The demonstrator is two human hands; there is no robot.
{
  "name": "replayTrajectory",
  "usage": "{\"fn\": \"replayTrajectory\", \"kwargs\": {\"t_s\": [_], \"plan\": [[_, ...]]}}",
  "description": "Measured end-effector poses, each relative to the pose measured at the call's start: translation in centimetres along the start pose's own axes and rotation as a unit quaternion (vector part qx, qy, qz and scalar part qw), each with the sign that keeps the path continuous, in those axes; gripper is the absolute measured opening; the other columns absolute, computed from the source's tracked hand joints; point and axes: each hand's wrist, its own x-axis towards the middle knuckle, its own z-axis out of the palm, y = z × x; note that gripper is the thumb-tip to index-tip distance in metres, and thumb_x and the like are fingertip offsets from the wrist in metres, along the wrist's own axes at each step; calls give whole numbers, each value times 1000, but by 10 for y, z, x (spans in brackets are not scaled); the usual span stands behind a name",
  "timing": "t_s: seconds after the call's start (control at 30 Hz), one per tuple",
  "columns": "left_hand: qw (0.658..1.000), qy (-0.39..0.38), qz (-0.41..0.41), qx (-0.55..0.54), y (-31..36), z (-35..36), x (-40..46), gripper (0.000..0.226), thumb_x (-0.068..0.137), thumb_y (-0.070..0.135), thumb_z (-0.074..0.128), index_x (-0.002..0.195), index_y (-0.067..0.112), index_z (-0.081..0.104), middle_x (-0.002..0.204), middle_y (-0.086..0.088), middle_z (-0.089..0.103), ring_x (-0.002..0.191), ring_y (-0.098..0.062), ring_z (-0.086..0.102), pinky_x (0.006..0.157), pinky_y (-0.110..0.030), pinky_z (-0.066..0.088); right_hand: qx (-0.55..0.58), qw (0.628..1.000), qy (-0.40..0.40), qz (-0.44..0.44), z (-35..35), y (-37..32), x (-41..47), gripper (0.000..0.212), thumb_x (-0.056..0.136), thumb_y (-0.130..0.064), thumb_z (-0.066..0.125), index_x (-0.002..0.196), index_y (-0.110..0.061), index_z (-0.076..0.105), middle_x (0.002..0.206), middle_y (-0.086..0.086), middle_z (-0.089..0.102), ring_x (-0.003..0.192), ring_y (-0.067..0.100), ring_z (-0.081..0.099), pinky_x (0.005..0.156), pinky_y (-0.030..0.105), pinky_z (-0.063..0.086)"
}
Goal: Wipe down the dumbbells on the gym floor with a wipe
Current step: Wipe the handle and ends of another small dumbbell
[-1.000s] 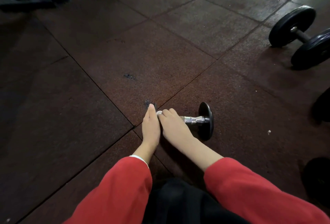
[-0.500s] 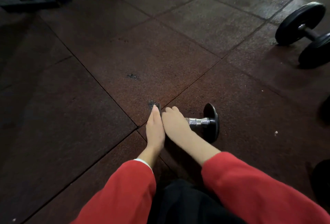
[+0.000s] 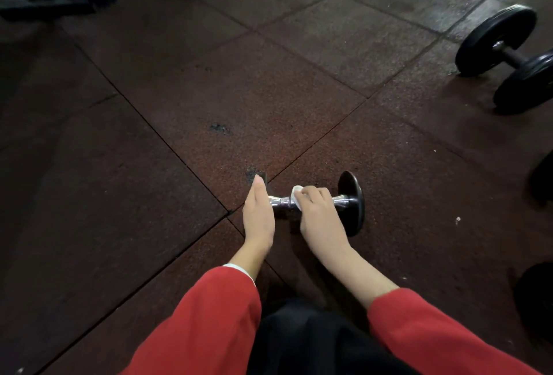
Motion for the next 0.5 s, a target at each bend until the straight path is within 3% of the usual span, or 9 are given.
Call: {"fn": "replayTrajectory", "kwargs": {"t_s": [0.13,0.17,0.23,0.33,0.43,0.5], "plan": [[1000,6,8,15,-2,0,0,46,101,30,24,138,9,42,145,-6,42,135,-14,36,102,-16,21,-21,994,-69,-81,-8,-23,17,26,67,2,43,76,-4,67,75,9,62,69,28,58,69,28,41],[1000,5,9,19,-2,0,-1,46,101,30,24,138,9,42,145,-6,42,135,-14,35,101,-15,21,-55,991,-78,-99,-12,-25,20,32,71,-1,36,79,-4,68,77,8,63,72,28,59,70,27,41],[1000,0,7,17,0,-1,-2,46,101,30,24,139,9,41,146,-5,41,136,-14,34,101,-14,20,-108,983,-115,-97,-17,-22,24,35,86,-3,32,101,-2,64,101,11,60,98,30,54,83,32,42],[1000,-9,-2,24,4,-1,1,48,101,32,24,140,10,40,146,-4,40,136,-14,33,109,-21,20,-152,975,-160,-9,-23,-14,28,31,95,-3,34,116,-2,56,120,11,51,116,30,42,94,34,38],[1000,-11,-12,22,4,-2,1,49,101,34,24,140,9,41,145,-5,42,135,-16,35,114,-29,22,-190,971,-137,48,-19,-9,21,30,91,-3,36,109,-3,61,111,10,55,108,29,48,88,33,43],[1000,-8,-13,14,4,-1,1,49,101,34,25,139,10,41,145,-5,43,135,-15,36,115,-30,22,-247,961,-105,74,-17,-8,14,27,77,-5,44,84,-8,70,83,4,61,81,21,57,67,27,48]]}}
